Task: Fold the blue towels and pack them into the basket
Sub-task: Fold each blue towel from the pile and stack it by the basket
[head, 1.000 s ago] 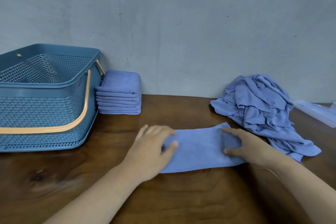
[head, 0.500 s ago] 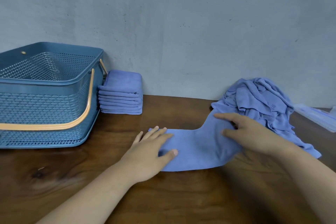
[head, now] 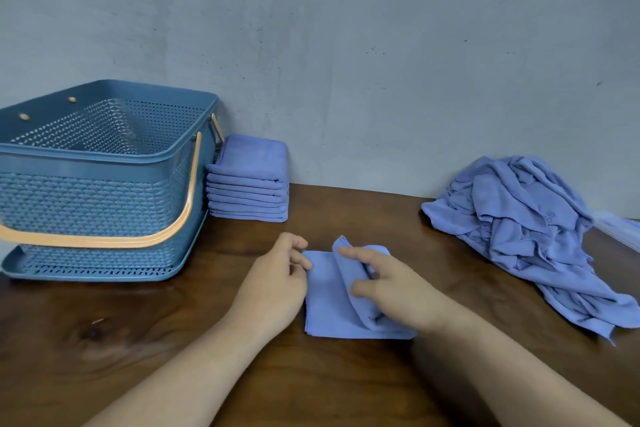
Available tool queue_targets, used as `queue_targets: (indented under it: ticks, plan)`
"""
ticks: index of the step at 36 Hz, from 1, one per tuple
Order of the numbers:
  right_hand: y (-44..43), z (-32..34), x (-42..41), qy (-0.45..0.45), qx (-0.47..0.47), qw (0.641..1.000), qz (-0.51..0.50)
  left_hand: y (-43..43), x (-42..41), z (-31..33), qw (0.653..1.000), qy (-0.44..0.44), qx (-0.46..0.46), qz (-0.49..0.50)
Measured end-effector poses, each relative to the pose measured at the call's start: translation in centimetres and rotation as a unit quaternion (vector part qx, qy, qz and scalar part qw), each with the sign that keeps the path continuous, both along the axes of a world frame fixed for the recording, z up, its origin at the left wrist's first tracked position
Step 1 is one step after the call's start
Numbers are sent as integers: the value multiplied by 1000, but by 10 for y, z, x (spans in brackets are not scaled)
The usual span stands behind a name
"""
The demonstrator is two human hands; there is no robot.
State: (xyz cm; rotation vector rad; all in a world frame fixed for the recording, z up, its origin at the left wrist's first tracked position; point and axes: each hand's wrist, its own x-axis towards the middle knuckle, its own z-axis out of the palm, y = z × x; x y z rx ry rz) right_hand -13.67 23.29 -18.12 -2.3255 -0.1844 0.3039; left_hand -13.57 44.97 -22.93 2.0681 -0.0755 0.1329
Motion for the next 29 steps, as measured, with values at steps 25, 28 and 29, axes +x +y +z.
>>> queue_targets:
  ticks: [25,28,29]
  plan:
    - [-48,-27,26,-230,-44,969,85,-2,-3,-1,997,-28,36,-59]
    - [-49,-36,18,-204,-40,973,101,-3,-1,-4,996,-31,60,-53]
    - [-49,-36,16,-193,-40,975,107,-3,1,-4,996,-31,68,-48]
